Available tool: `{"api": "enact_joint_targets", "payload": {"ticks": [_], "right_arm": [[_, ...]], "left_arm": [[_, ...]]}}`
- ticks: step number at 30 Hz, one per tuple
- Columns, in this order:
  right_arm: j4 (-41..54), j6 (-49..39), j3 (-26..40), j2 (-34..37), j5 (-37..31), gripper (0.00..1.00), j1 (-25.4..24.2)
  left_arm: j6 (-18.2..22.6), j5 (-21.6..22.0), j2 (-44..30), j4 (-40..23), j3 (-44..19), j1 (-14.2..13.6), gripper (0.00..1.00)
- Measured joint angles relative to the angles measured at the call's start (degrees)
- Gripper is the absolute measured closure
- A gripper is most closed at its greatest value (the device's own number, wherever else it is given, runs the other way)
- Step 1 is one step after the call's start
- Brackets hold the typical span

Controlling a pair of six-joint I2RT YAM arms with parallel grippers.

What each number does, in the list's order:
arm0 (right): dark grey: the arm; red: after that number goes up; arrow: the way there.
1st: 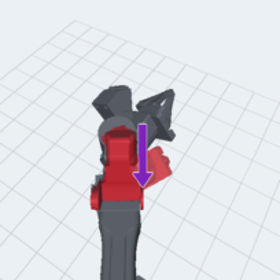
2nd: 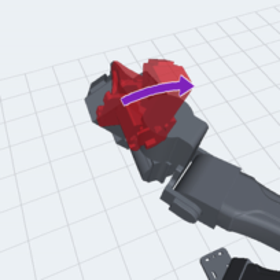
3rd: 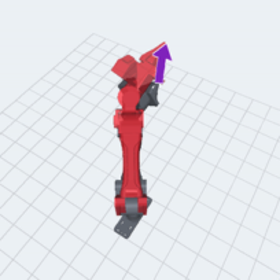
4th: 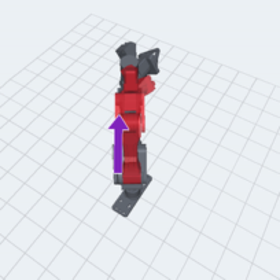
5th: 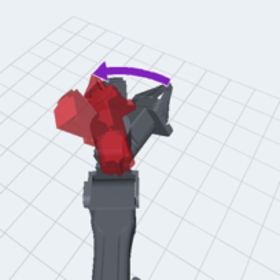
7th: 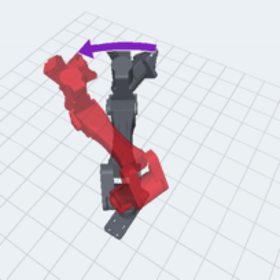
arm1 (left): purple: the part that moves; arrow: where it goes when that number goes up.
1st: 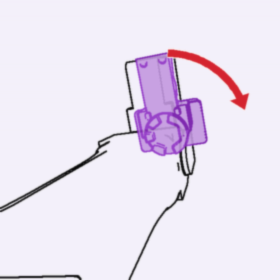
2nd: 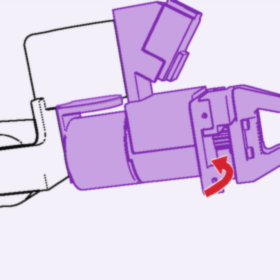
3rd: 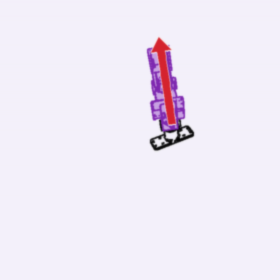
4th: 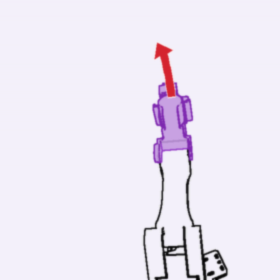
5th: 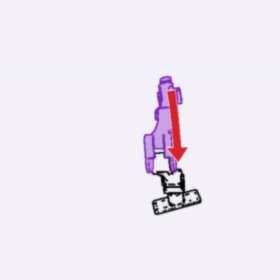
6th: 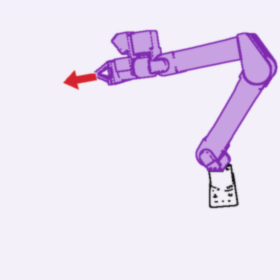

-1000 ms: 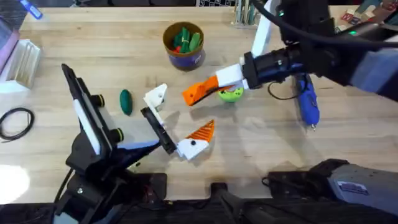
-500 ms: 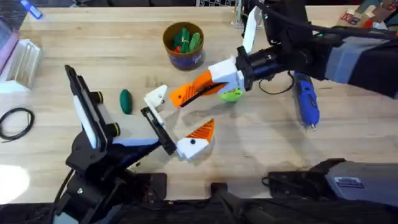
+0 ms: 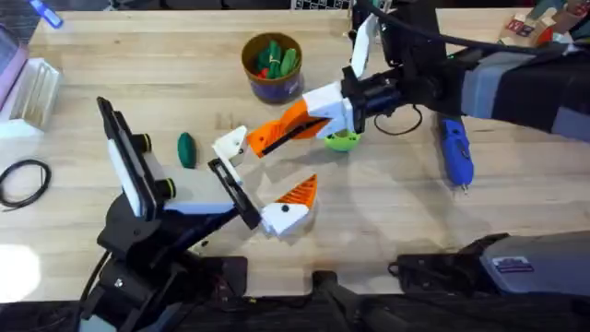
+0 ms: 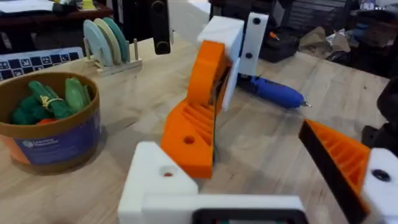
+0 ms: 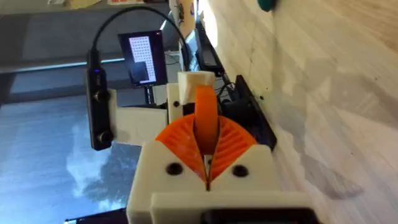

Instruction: Pick up the gripper from the table and insert it into the empty holder that is missing its gripper. Then pick up a screw, insert it into the mounting hole, and use the screwdriver to tighten it. Finally, clean up the table by picking up the vegetable and placing it into the bucket.

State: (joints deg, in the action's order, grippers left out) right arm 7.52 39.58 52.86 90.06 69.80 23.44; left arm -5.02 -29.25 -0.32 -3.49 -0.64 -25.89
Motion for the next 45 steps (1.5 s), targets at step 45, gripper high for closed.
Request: {"api": "enact_joint_targets", "payload": {"ticks": [45], "right_arm": [[-23.4, 12.7, 0.2, 9.6, -1.3, 0.993, 7.1]], "left_arm": [[1.6, 1.2, -1.1, 0.3, 0.1, 1.6, 0.015]]}}
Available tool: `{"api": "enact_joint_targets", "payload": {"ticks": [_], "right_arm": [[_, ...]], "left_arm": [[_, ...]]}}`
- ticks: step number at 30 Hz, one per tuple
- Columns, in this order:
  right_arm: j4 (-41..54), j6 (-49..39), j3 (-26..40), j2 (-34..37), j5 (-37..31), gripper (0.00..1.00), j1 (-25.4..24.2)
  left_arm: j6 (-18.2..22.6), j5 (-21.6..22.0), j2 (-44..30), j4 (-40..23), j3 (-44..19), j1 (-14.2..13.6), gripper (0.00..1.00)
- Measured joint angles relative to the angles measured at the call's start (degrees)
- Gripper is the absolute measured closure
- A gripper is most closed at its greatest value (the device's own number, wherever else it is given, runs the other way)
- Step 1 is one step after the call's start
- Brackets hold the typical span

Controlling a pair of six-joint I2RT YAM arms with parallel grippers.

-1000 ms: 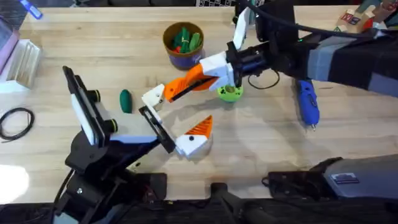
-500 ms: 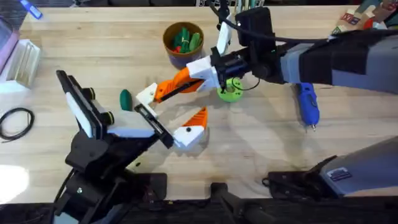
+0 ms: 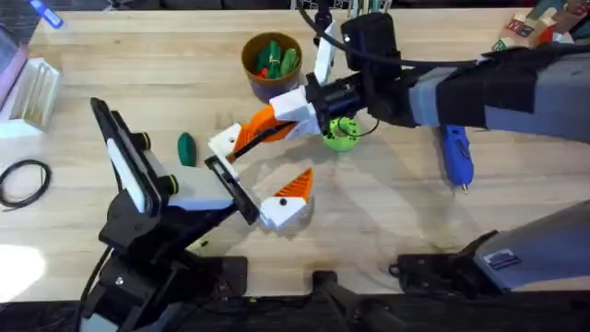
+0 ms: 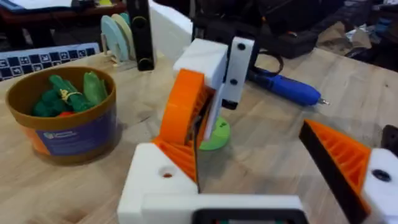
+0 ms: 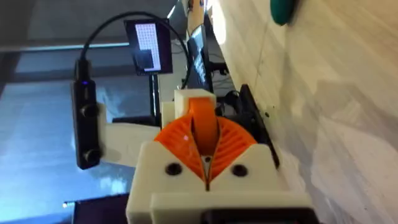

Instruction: Pick up the gripper from the table and insert it into the empty holder that is missing its gripper. Then pick up a screw, insert it into the mounting hole, and use the screwdriver to tighten it. Finally, clean up the table by picking up the vegetable and placing it into the bucket.

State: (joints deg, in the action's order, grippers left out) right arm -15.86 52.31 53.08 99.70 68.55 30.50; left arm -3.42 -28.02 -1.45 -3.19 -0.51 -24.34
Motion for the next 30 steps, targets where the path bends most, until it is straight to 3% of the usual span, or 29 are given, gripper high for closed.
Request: {"api": "enact_joint_targets", "payload": {"ticks": [26, 30], "right_arm": [[-4.8, -3.6, 0.1, 0.0, -3.6, 0.992, 2.3], [-4.4, -5.0, 0.1, 0.0, -2.0, 0.839, 1.9]], "left_arm": [[1.8, 1.8, 0.0, -0.1, 0.0, 0.8, 0.013], [2.9, 1.2, 0.1, 0.0, 0.0, 0.8, 0.014]]}}
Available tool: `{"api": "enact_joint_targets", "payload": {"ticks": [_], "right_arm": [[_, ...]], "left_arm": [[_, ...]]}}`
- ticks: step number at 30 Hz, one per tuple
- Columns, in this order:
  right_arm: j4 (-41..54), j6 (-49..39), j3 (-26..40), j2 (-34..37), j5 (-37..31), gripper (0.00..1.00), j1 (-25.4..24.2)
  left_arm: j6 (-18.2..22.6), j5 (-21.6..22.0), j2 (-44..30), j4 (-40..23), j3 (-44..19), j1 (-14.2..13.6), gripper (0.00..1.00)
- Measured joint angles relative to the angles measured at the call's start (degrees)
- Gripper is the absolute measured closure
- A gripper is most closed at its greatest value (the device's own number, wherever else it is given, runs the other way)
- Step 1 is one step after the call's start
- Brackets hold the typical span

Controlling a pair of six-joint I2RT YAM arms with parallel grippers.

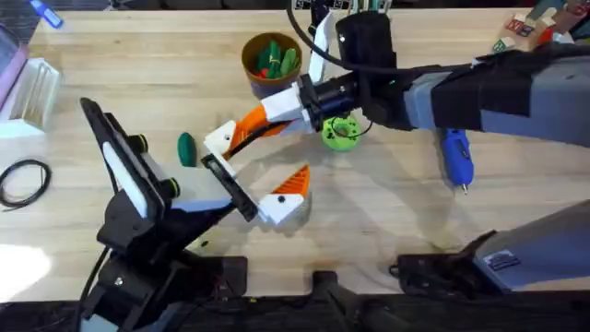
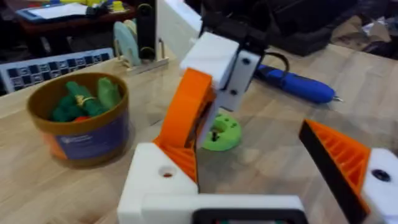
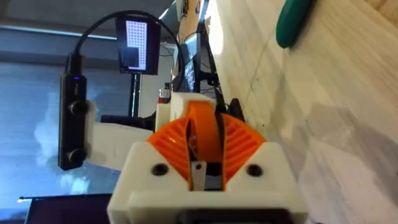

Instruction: Pick up the gripper from the table and insert it into the empty holder that is missing its gripper. Then pick up a screw, insert it into the mounting hole, and use the screwdriver to tighten it. Finally, clean up the table by picking up the vegetable and placing it into the bucket.

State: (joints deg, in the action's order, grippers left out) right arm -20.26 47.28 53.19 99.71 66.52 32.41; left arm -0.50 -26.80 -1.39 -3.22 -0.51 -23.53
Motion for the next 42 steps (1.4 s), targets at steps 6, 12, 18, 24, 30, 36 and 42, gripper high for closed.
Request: {"api": "enact_joint_targets", "payload": {"ticks": [6, 12, 18, 24, 30, 36, 42], "right_arm": [[0.3, -1.5, 0.0, 0.4, 1.9, 0.596, 0.0], [0.1, -2.4, -0.1, 0.5, 3.4, 0.484, -0.7], [-0.3, -2.8, -0.1, 1.3, 6.5, 0.453, -1.8], [-0.3, -2.8, -0.2, 1.7, 8.8, 0.396, -2.9], [-0.4, -2.8, -0.2, 1.7, 9.8, 0.314, -4.0], [-0.5, -2.8, -0.2, 1.0, 9.5, 0.082, -5.6], [-0.5, -6.2, -0.2, 0.7, 4.1, 0.058, -8.6]], "left_arm": [[1.7, -3.5, 0.4, 0.1, 0.0, -0.5, 0.014], [2.7, -4.9, 0.4, 0.2, 0.0, -0.5, 0.015], [3.6, -6.9, 0.8, 0.3, 0.0, -0.7, 0.015], [4.5, -9.0, 0.8, 0.6, 0.0, -1.2, 0.015], [4.8, -11.4, 0.8, 0.7, 0.0, -1.7, 0.015], [4.8, -13.2, 0.8, 0.5, 0.0, -2.1, 0.016], [4.8, -14.0, 0.8, 0.5, 0.0, -2.1, 0.015]]}}
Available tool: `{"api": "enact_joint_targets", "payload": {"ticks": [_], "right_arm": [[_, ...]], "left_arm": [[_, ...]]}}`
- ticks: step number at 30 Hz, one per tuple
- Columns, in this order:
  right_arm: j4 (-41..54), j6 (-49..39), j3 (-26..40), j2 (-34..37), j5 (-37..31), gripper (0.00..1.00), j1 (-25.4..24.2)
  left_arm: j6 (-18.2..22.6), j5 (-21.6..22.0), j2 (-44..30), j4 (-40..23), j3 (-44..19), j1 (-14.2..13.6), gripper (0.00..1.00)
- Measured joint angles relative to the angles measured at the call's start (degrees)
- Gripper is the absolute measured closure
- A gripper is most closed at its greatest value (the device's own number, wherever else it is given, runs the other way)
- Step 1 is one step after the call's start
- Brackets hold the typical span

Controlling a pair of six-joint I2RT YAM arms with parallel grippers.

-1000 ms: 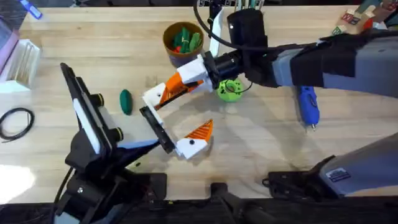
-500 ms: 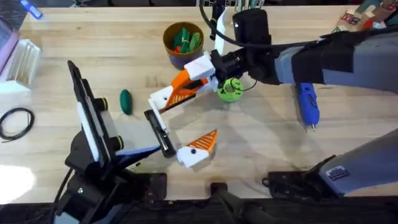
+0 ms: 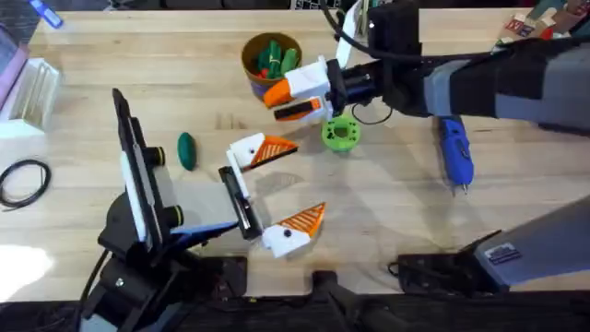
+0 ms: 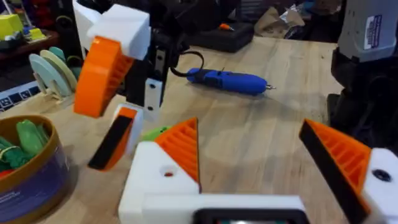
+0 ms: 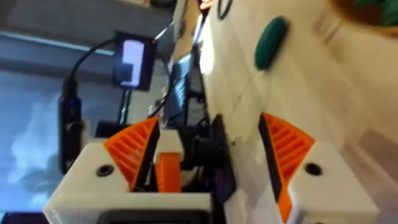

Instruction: Pick up the gripper from the table and insert it into the empty holder that is missing its gripper. Then pick up a screw, insert it into the mounting hole, and use the screwdriver to tighten it. Finally, clean up the table by picking up the vegetable and placing it into the bucket.

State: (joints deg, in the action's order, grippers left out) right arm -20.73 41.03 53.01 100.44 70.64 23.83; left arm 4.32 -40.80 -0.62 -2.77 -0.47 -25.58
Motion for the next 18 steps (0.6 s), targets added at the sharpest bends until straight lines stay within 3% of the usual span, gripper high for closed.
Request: {"api": "enact_joint_targets", "payload": {"ticks": [4, 9, 14, 18], "right_arm": [[3.3, -3.8, 1.3, 0.0, -5.5, 0.056, -1.7], [21.0, -12.1, 4.8, -3.0, -17.5, 0.056, -3.1], [42.1, -22.5, 8.9, -9.5, -35.8, 0.054, -2.7], [50.7, -26.9, 10.7, -13.1, -55.2, 0.051, 0.8]], "left_arm": [[0.0, -0.1, 0.0, 0.0, 0.0, 0.0, 0.015], [0.0, -0.1, 0.0, 0.0, 0.0, 0.0, 0.015], [0.0, -0.1, 0.0, 0.0, 0.0, 0.0, 0.015], [0.0, -0.1, 0.0, 0.0, 0.0, 0.0, 0.015]]}}
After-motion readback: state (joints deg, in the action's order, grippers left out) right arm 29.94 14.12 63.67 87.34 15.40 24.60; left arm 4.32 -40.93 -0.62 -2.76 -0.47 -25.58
